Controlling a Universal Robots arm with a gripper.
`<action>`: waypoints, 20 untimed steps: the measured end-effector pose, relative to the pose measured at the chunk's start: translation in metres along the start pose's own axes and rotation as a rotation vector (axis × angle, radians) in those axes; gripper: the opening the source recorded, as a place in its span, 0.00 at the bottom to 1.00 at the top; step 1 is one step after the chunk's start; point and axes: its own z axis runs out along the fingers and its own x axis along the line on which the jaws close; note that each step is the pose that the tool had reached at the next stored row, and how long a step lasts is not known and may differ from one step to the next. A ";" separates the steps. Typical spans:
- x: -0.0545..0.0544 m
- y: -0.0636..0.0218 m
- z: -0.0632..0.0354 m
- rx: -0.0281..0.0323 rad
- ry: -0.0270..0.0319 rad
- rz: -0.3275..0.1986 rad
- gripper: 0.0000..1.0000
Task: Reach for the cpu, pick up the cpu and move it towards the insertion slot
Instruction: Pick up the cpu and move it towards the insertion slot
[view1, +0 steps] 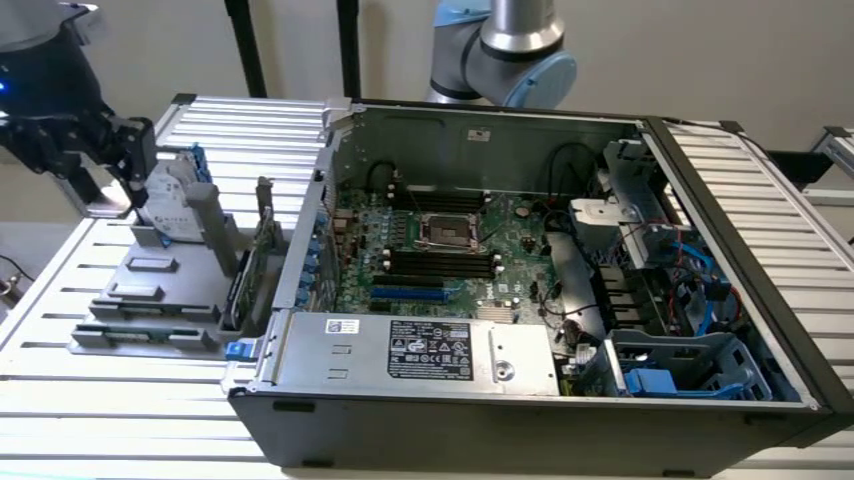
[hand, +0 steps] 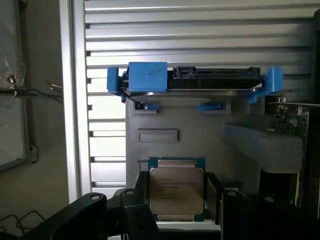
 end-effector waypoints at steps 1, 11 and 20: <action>-0.004 0.0002 -0.0045 -0.0012 0.0000 0.000 0.55; -0.049 0.0021 -0.0342 -0.0140 0.0015 -0.004 0.55; -0.090 0.0034 -0.0453 -0.0170 0.0020 -0.005 0.55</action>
